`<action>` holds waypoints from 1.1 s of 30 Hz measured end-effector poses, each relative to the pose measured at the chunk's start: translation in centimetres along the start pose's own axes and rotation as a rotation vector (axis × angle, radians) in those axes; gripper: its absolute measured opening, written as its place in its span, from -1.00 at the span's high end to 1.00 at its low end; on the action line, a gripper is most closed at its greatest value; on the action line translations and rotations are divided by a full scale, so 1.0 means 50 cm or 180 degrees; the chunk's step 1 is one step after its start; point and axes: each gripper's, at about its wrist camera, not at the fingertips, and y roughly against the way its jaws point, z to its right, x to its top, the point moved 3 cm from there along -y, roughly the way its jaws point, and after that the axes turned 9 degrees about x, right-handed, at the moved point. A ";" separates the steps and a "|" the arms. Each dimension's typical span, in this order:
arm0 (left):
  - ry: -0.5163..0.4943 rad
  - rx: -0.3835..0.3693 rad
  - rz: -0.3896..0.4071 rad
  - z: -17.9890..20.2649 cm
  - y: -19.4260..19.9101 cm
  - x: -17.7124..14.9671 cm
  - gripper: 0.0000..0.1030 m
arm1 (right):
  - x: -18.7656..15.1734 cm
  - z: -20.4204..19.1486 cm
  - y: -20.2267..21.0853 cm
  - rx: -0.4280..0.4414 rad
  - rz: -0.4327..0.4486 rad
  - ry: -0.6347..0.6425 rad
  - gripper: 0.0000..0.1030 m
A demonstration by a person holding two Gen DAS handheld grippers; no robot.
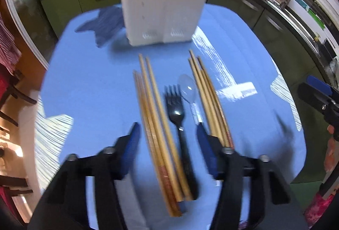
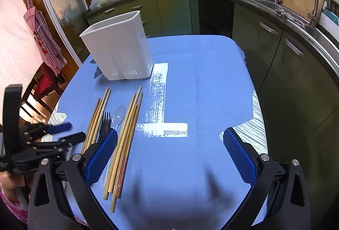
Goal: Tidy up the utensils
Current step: 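Lower the left gripper onto the black fork and close it while the right gripper closes on the clear spoon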
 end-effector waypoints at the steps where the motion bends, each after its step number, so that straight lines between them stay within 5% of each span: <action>1: 0.0019 -0.0038 -0.0086 0.008 -0.009 -0.001 0.49 | 0.003 0.002 -0.001 -0.0009 0.0000 0.0008 -0.91; 3: 0.0028 -0.0053 -0.0213 0.019 -0.025 -0.002 0.79 | 0.008 0.004 -0.005 -0.0017 -0.0027 0.0017 -0.91; 14: 0.0012 0.0113 -0.0482 0.047 -0.086 0.006 0.79 | 0.010 0.004 -0.025 0.0128 -0.0076 0.0062 -0.91; 24: -0.0047 0.0193 -0.0538 0.052 -0.099 0.017 0.82 | 0.013 -0.006 -0.051 -0.0014 -0.0251 0.0241 -0.90; 33: 0.0028 0.0016 -0.0421 0.048 -0.072 0.029 0.83 | 0.026 -0.012 -0.117 -0.0135 -0.0784 0.0343 -0.28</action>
